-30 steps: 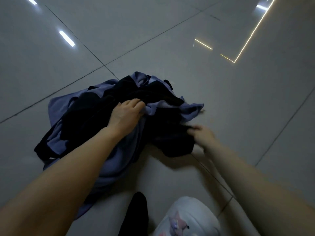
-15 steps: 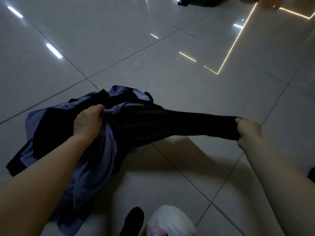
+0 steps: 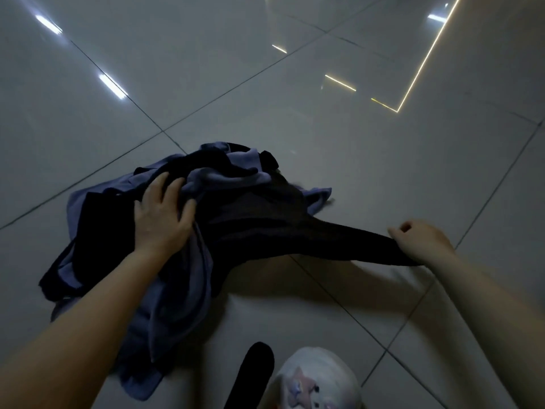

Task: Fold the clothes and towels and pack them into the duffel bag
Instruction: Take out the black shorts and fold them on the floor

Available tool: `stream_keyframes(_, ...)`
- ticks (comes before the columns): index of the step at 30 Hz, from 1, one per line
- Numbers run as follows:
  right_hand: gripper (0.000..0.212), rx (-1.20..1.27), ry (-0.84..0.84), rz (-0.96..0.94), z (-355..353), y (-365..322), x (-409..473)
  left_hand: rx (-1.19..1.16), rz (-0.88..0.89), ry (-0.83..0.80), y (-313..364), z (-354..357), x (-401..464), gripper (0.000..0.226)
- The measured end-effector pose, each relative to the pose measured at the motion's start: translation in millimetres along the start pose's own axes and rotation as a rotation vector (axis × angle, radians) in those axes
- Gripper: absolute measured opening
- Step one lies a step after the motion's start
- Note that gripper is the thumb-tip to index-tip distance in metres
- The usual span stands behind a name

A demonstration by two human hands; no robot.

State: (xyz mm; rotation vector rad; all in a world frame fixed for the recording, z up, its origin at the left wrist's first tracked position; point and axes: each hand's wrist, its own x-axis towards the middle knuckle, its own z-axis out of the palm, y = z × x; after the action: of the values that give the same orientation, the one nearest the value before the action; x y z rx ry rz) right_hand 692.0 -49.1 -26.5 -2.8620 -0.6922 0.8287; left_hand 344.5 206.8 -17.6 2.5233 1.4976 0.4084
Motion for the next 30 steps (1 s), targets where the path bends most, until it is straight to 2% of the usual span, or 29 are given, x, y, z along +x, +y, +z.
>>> stream_keyframes(2, 0.055, -0.098, 0.024, -0.08, 14, -23, -5, 0.149, -0.002, -0.2, 6, 5, 1, 0.066)
stream_keyframes(4, 0.073, -0.103, 0.0, -0.264, 33, -51, -16, 0.273, -0.074, -0.351, 3, 10, 4, 0.078)
stream_keyframes(6, 0.09, 0.058, -0.14, -0.377, 51, -81, -31, 0.303, -0.117, -0.361, -2, 11, 8, 0.078)
stream_keyframes(8, 0.104, 0.307, -0.322, -0.356, 67, -103, -43, 0.296, -0.133, -0.326, -10, 11, 10, 0.075)
stream_keyframes(10, 0.111, 0.506, -0.432, -0.283, 80, -119, -52, 0.31, -0.138, -0.302, -17, 10, 10, 0.073)
stream_keyframes(12, 0.1, 0.506, -0.412, -0.25, 92, -127, -58, 0.314, -0.139, -0.273, -23, 10, 10, 0.071)
stream_keyframes(15, 0.05, 0.369, -0.234, -0.245, 94, -131, -52, 0.277, -0.154, -0.242, -29, 11, 12, 0.068)
stream_keyframes(17, 0.031, 0.39, -0.142, -0.214, 84, -130, -47, 0.261, -0.146, -0.237, -29, 12, 14, 0.067)
stream_keyframes(21, 0.022, 0.624, 0.055, -0.188, 51, -149, -53, 0.124, -0.059, -0.247, -20, 2, 4, 0.077)
stream_keyframes(24, 0.022, 0.772, 0.19, -0.344, 33, -203, -77, -0.014, 0.109, -0.243, 2, -16, -12, 0.099)
stream_keyframes(27, 0.024, 0.887, 0.138, -0.576, 23, -265, -124, -0.226, 0.184, -0.166, 16, -35, -14, 0.109)
stream_keyframes(30, 0.023, 0.766, -0.115, -0.752, 22, -299, -169, -0.51, 0.109, -0.009, 3, -62, -7, 0.109)
